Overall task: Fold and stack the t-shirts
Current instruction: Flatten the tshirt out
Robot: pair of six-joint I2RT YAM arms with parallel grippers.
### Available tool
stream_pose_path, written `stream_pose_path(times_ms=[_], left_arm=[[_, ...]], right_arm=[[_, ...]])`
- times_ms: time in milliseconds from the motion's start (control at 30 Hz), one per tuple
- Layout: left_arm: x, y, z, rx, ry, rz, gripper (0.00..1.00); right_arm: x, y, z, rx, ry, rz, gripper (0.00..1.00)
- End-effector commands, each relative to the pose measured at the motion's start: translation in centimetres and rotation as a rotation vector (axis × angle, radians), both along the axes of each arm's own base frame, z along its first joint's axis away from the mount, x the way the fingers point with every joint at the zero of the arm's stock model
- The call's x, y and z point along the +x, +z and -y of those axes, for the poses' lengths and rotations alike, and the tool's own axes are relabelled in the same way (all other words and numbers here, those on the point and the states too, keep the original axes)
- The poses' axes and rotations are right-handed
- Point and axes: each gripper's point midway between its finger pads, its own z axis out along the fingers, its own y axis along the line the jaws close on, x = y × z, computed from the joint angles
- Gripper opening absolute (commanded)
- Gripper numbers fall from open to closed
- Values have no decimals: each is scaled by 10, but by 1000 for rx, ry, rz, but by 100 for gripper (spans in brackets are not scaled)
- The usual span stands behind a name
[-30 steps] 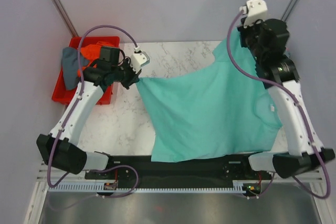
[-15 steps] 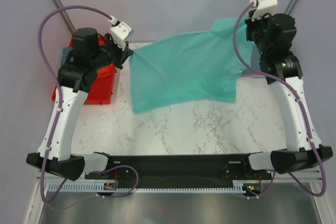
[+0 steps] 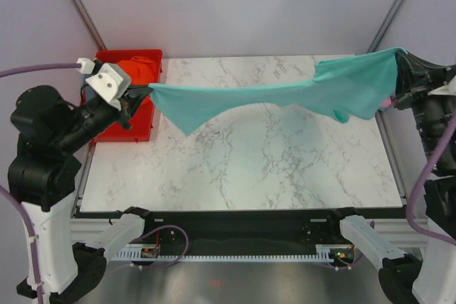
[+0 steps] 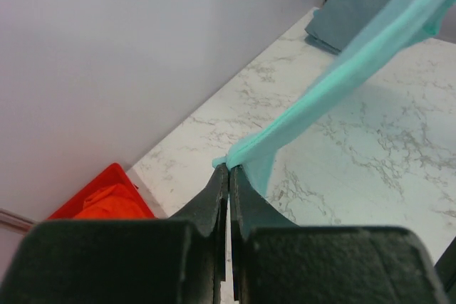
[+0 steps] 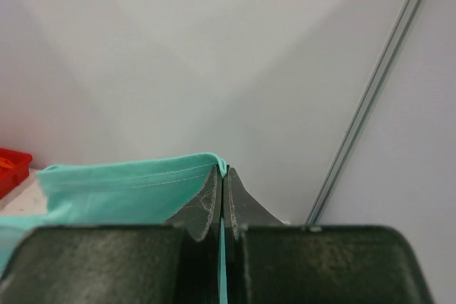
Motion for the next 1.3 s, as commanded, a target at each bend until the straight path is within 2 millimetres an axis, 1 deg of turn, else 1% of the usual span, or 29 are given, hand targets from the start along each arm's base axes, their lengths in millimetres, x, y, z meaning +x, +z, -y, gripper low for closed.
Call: stream_pose_path(times_ms=[0, 67, 100, 133, 233, 267, 300, 333, 367, 433, 467, 500, 567, 600, 633, 700, 767, 800, 867, 900, 967, 1000, 1067, 1100, 1133, 1167, 1200, 1233, 1267], left_arm=[[-23, 25, -7, -15, -2, 75, 2], [-30, 38, -11, -24, 10, 116, 2], [-31, 41, -11, -25, 10, 127, 2], [-33, 46, -12, -28, 15, 138, 2], [-22, 41, -11, -19, 21, 122, 2], [-16, 36, -10, -11, 22, 109, 2], [-10, 32, -9, -8, 24, 102, 2], [1, 16, -8, 5, 26, 64, 2], [9, 9, -7, 13, 29, 50, 2], [34, -17, -4, 30, 38, 3, 2], [43, -26, -2, 40, 39, -14, 2], [56, -44, 0, 54, 39, -47, 2], [78, -70, 3, 92, 35, -84, 2], [88, -96, 5, 111, 33, -130, 2], [101, -100, 5, 125, 39, -102, 2], [125, -136, 4, 153, 54, -163, 2], [146, -149, 4, 151, 59, -166, 2], [163, -173, 0, 161, 72, -217, 2], [185, -185, -5, 155, 93, -218, 2], [201, -207, -8, 158, 103, -266, 2], [224, -219, -19, 146, 129, -277, 2], [240, -234, -26, 148, 142, -306, 2], [258, -248, -32, 161, 144, -322, 2], [267, -246, -34, 168, 145, -316, 2], [280, -272, -38, 199, 138, -366, 2], [285, -280, -39, 208, 128, -384, 2], [293, -284, -41, 211, 124, -397, 2], [300, -305, -43, 224, 122, -441, 2], [306, -314, -46, 220, 132, -463, 2]], right_arm=[[-22, 14, 2, 2, 11, -3, 0], [-27, 23, 2, 4, 14, 11, 0], [-34, 34, 4, 9, 11, 41, 0], [-32, 37, 3, 7, 12, 43, 0], [-23, 43, -2, -8, 32, 48, 0], [-18, 44, -3, -9, 33, 53, 0], [-4, 35, -6, -15, 33, 26, 0], [3, 31, -7, -13, 35, 21, 0], [21, 20, -11, -15, 39, 8, 0], [44, 6, -17, -10, 55, -17, 0], [63, -8, -22, -11, 62, -41, 0], [75, -18, -27, -12, 78, -62, 0], [113, -50, -36, -19, 95, -131, 0], [126, -59, -39, -18, 100, -150, 0], [147, -72, -44, -25, 110, -169, 0], [186, -112, -52, -39, 116, -256, 0], [212, -131, -58, -62, 124, -283, 0], [237, -159, -62, -71, 128, -346, 0], [262, -180, -69, -93, 140, -379, 0], [284, -210, -72, -103, 142, -440, 0], [305, -228, -74, -134, 137, -459, 0], [324, -258, -74, -150, 123, -510, 0], [344, -271, -71, -166, 94, -521, 0], [359, -299, -69, -182, 74, -568, 0], [367, -308, -68, -184, 65, -578, 0], [375, -311, -70, -188, 60, -576, 0], [388, -339, -69, -194, 50, -622, 0], [395, -348, -70, -192, 45, -633, 0], [405, -346, -70, -188, 38, -621, 0]])
